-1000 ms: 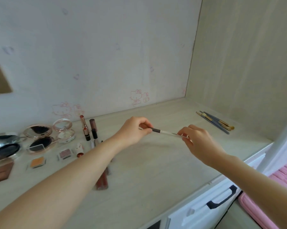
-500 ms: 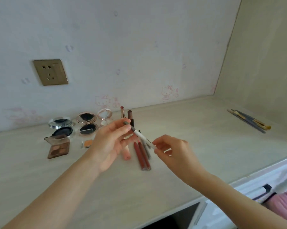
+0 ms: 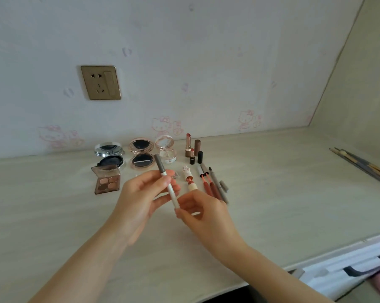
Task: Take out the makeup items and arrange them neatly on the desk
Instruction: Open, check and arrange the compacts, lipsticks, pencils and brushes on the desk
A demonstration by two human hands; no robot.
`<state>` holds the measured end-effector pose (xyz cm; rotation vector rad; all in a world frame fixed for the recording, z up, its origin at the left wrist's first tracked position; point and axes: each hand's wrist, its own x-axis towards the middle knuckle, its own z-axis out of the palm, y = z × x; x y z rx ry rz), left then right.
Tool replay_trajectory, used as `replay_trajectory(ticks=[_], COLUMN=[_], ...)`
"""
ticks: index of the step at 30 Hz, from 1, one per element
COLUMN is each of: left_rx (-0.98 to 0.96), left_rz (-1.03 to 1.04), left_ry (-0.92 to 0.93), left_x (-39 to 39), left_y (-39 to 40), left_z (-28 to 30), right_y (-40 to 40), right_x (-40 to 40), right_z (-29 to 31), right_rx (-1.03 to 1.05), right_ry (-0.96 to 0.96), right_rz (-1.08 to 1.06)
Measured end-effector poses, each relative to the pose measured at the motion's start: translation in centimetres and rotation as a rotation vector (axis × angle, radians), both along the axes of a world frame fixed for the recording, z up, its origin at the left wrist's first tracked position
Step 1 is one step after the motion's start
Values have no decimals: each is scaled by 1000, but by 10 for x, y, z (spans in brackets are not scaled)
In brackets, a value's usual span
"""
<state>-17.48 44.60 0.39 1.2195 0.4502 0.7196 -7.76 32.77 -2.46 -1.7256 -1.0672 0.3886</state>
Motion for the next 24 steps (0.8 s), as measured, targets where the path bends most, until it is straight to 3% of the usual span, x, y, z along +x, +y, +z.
replay_trajectory(ticks=[5, 9, 15, 24], left_rx=[129, 604, 1375, 1594], left_rz=[59, 63, 46, 138], left_ry=[32, 286, 490, 479], left_x=[-3, 0, -4, -6], left_y=[9, 10, -4, -9], left_z=[-3, -19, -41, -46], right_y=[3, -3, -21, -24], right_x=[-3, 8, 35, 35], right_z=[-6, -3, -25, -30], right_rx=[21, 100, 70, 125], right_ry=[-58, -162, -838, -965], right_rz=[-12, -95, -151, -98])
